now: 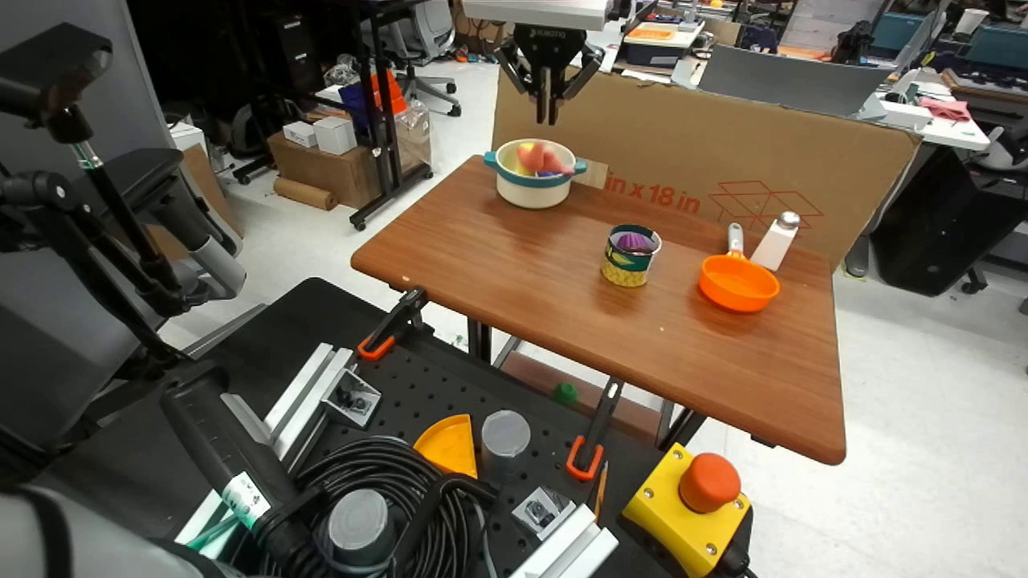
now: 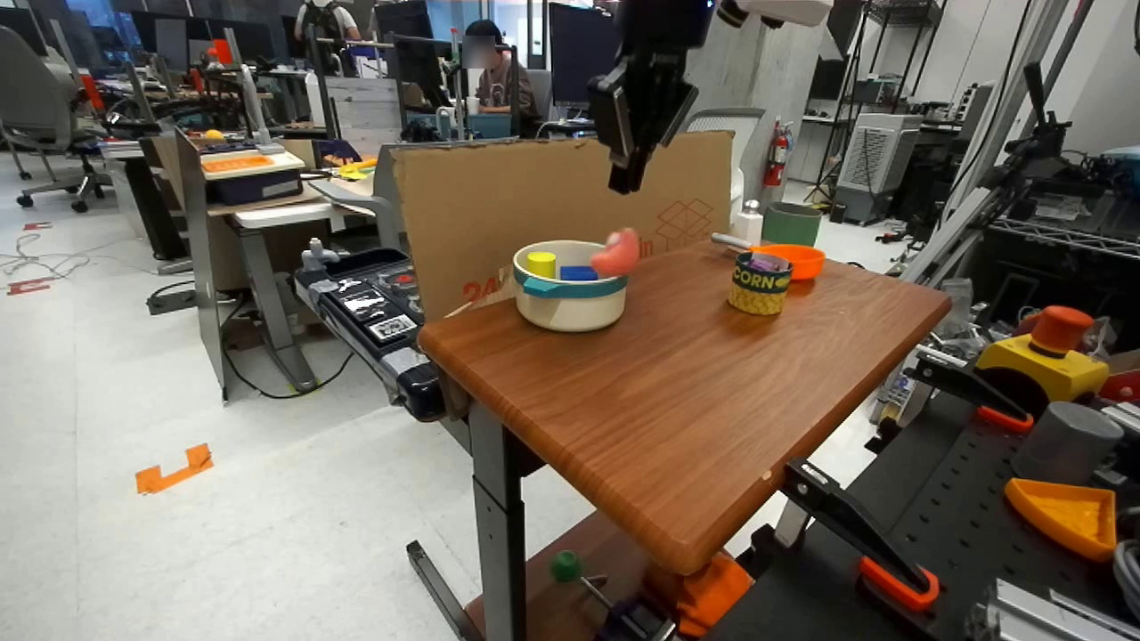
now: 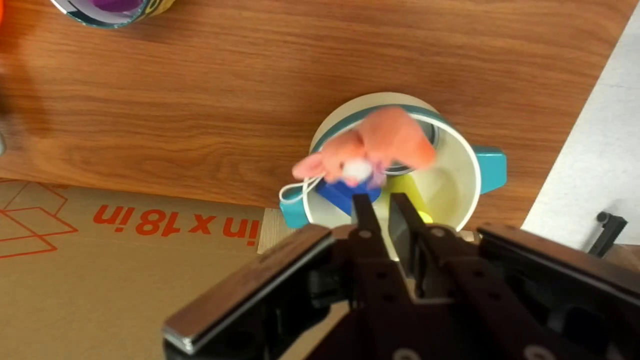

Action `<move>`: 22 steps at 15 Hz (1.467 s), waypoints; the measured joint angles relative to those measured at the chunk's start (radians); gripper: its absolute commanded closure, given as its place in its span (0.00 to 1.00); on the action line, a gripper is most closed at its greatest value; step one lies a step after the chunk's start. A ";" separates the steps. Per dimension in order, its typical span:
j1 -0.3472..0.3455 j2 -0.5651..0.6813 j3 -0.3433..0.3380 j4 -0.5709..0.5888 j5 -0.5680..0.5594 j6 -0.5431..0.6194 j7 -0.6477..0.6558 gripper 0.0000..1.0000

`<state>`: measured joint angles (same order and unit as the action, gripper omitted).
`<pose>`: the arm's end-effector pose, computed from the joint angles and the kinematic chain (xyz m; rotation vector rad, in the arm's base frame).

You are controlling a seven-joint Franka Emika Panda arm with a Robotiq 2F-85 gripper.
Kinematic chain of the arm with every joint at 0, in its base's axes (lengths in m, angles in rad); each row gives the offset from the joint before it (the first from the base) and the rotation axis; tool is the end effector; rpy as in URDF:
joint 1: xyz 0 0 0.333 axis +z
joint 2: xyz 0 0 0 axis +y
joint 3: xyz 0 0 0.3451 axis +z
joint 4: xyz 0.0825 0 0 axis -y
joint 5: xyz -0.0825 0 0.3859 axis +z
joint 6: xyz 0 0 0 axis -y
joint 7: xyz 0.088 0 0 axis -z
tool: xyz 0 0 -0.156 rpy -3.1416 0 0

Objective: Uncover the can and put the pink ball inside and the red plush to the white bowl

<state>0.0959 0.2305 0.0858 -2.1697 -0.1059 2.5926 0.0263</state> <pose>0.5873 0.1068 0.2854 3.0807 0.3656 0.3071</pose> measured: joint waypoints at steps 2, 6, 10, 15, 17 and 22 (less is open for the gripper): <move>0.000 0.000 0.000 0.000 0.000 -0.002 0.000 0.38; -0.001 0.000 -0.003 0.000 0.000 -0.009 0.000 0.09; 0.000 -0.016 -0.019 -0.008 -0.044 -0.013 0.041 0.00; -0.001 -0.111 -0.045 -0.081 -0.090 -0.058 0.085 0.00; -0.003 -0.154 -0.048 -0.110 -0.102 -0.106 0.106 0.00; -0.004 -0.240 -0.048 -0.183 -0.160 -0.211 0.175 0.00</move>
<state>0.0921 -0.0090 0.0374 -2.3529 -0.2658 2.3817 0.2015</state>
